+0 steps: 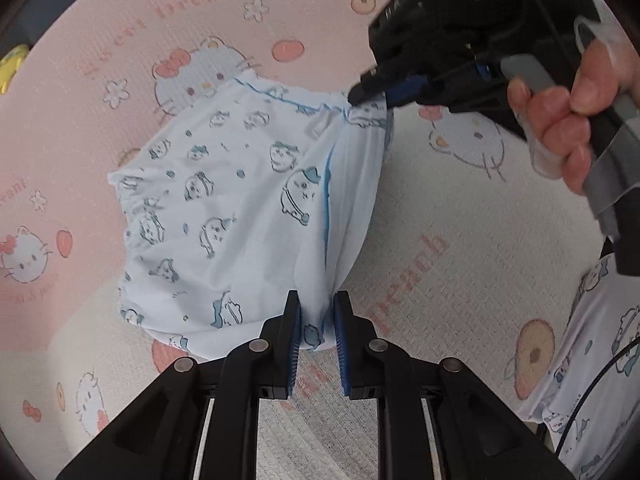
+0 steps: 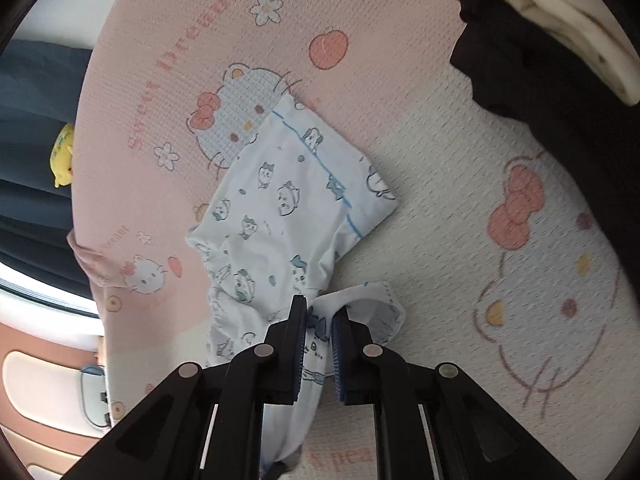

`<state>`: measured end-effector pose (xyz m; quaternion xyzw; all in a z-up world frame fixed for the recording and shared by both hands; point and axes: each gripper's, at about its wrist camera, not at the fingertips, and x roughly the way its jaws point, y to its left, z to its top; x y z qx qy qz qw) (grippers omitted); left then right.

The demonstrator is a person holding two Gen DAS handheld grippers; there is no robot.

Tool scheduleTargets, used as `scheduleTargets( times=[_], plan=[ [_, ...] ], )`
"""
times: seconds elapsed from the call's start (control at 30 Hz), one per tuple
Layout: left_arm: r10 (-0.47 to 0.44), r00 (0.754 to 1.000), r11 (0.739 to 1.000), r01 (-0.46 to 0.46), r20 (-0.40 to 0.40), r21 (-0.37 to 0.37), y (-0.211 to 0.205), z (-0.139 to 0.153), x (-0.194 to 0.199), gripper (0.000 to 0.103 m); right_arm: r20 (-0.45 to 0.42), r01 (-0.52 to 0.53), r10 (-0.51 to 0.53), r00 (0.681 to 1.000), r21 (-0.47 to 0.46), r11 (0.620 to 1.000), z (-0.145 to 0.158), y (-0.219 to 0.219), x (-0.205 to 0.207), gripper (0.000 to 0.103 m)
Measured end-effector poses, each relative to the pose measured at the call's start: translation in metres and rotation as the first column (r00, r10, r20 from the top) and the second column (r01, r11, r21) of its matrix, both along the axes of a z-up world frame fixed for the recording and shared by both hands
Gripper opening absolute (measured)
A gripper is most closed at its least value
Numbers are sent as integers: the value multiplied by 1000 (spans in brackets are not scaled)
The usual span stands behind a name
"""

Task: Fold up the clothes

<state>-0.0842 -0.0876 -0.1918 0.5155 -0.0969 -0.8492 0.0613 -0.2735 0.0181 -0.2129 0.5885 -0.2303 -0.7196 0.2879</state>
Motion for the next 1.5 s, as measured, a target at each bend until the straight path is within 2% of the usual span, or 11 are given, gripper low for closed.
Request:
scheduleTargets(
  times=[0.03,0.1,0.23,0.3,0.43,0.53,0.8,1.0,1.2,1.33,1.5],
  plan=[
    [-2,1000,1000,2,-3,6,0,3,1,39,7,6,-6,1000,-3,1000,-1,2,0,11],
    [-8,1000,1000,8,-24,18,2,10,5,59,36,27,-26,999,-19,999,-4,6,2,12],
    [-3,999,1000,4,-47,29,2,21,12,59,93,78,-72,993,-66,995,-11,18,14,28],
    [4,999,1000,-4,-48,8,0,24,15,59,106,81,-73,992,-72,994,-10,23,24,30],
    [21,997,1000,-22,-71,-14,-8,31,21,59,103,54,-45,994,-84,995,-2,29,47,43],
    [41,995,999,-43,-87,-19,-17,36,26,59,80,31,-26,996,-68,997,5,33,65,47],
    [77,994,997,-78,-80,-19,-27,36,38,59,143,105,-96,985,-52,993,-5,51,106,49],
    [73,995,997,-76,-67,-32,-33,30,44,59,144,174,-167,975,-41,984,-4,56,132,53],
    [104,993,994,-104,-59,-14,-45,23,51,59,190,189,-176,966,-54,981,-14,49,146,54],
    [126,991,992,-127,-42,-12,-59,13,56,59,153,156,-157,976,19,988,-12,39,152,54],
    [179,984,984,-179,-19,1,-81,-4,67,59,98,51,-62,993,108,993,-12,13,158,54]
  ],
)
